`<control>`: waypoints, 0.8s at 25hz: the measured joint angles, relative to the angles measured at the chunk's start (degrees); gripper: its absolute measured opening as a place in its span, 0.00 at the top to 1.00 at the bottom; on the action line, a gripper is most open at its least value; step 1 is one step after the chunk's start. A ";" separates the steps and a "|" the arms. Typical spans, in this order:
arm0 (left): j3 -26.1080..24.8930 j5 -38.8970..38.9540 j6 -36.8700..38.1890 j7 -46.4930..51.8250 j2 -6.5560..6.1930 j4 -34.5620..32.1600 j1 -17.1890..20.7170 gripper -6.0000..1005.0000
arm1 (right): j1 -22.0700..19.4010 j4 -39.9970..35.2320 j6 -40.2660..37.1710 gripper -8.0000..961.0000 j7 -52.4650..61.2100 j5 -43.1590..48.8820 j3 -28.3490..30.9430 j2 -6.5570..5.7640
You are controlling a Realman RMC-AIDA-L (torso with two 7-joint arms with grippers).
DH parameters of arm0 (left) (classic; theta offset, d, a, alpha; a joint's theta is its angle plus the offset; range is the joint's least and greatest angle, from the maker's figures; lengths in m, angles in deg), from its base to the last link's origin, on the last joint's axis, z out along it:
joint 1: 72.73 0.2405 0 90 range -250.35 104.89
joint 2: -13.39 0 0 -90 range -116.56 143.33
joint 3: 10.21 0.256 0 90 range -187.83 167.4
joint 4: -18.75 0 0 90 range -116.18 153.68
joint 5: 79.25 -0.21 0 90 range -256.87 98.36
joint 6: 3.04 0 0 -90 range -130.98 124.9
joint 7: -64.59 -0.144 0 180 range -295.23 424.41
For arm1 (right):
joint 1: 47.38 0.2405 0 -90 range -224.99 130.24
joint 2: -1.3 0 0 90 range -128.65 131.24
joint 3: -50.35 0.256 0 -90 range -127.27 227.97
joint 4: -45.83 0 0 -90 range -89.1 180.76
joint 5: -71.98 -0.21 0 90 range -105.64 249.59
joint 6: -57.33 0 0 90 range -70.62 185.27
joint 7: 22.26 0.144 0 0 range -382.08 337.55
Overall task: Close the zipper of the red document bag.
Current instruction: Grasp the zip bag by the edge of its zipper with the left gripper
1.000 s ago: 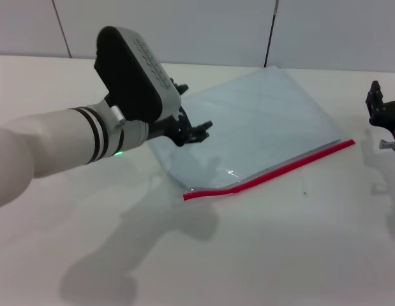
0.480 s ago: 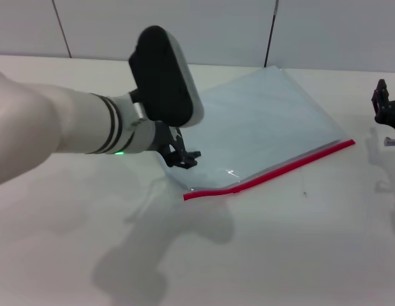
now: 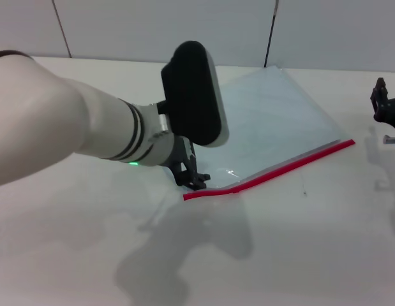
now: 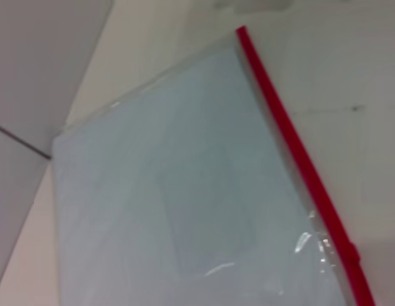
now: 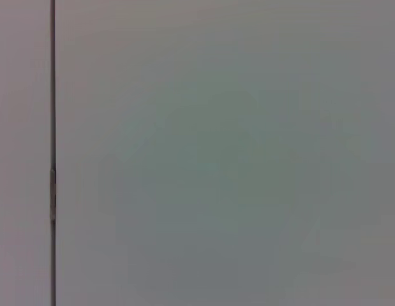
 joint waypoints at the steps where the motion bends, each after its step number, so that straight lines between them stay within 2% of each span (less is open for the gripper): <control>1: 0.35 -0.08 0.56 0.13 0.02 -0.21 -0.29 0.16 | 0.10 0.03 0.00 0.44 0.00 -0.01 0.00 0.00; 14: 4.80 -0.19 4.25 1.86 0.12 0.91 -2.61 0.16 | 1.05 0.50 0.00 0.44 0.00 -0.80 0.00 0.00; 20: 4.41 -0.26 3.80 1.88 0.11 3.19 -3.36 0.16 | 1.13 0.50 0.00 0.44 0.00 -0.80 -0.01 0.00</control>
